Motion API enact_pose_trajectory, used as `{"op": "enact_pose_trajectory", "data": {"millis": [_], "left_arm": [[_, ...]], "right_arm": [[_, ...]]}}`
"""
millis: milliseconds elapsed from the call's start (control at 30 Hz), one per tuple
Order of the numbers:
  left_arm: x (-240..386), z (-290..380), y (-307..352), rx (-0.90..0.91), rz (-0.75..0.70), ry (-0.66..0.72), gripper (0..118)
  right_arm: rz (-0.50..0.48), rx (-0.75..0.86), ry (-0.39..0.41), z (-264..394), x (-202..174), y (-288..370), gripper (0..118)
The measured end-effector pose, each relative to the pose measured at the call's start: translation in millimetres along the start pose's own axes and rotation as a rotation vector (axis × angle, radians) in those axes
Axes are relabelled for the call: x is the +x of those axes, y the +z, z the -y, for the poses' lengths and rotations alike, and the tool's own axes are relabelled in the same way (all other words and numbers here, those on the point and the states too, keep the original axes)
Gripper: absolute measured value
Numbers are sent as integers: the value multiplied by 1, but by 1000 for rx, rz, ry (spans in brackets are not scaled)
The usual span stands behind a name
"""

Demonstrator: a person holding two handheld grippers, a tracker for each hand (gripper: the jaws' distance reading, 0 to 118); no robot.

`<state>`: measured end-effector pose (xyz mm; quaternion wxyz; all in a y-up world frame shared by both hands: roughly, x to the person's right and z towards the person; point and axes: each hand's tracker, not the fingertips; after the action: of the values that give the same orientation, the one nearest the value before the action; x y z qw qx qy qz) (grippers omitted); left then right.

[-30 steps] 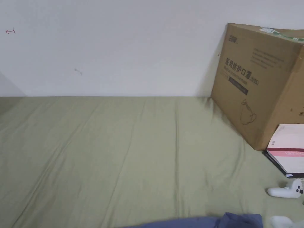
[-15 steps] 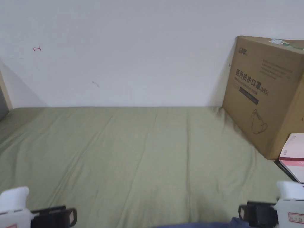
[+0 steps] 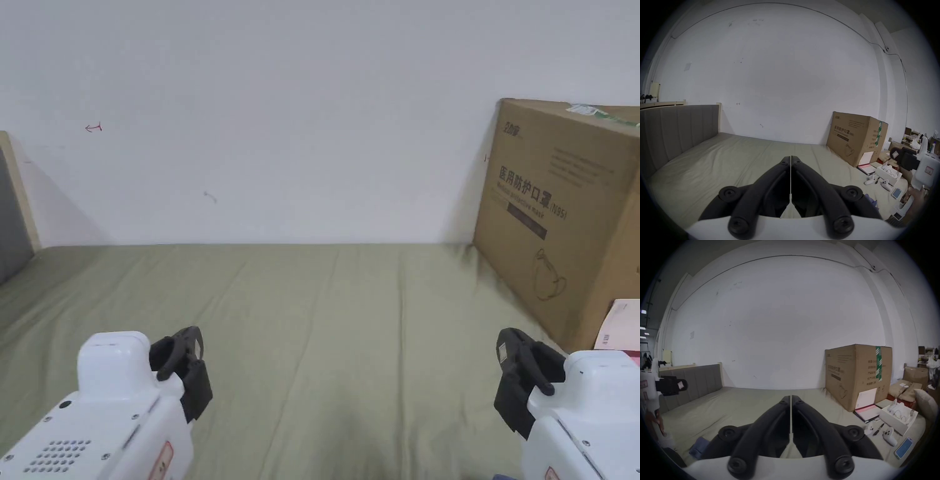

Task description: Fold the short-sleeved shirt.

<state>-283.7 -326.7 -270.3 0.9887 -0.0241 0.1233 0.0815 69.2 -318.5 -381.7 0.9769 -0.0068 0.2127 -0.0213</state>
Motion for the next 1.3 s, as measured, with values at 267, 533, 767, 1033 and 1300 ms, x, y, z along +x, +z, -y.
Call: {"op": "enact_pose_trajectory", "data": {"millis": [267, 533, 767, 1033, 1300], "left_arm": [[-11, -18, 6, -73, 100, 18, 0], [-167, 30, -17, -691, 309, 688, 0], [-219, 125, 4, -919, 205, 829, 92], [-256, 206, -18, -933, 285, 1069, 109], [-185, 220, -25, -894, 623, 1274, 89]], "right_arm": [[-19, 11, -12, -3, 5, 1, 0], [-64, -98, 62, -2, 5, 4, 0], [-86, -204, 28, 12, 5, -11, 0], [-93, -281, 57, 21, -10, -21, 0], [-110, -331, 53, 23, -18, -31, 0]]}}
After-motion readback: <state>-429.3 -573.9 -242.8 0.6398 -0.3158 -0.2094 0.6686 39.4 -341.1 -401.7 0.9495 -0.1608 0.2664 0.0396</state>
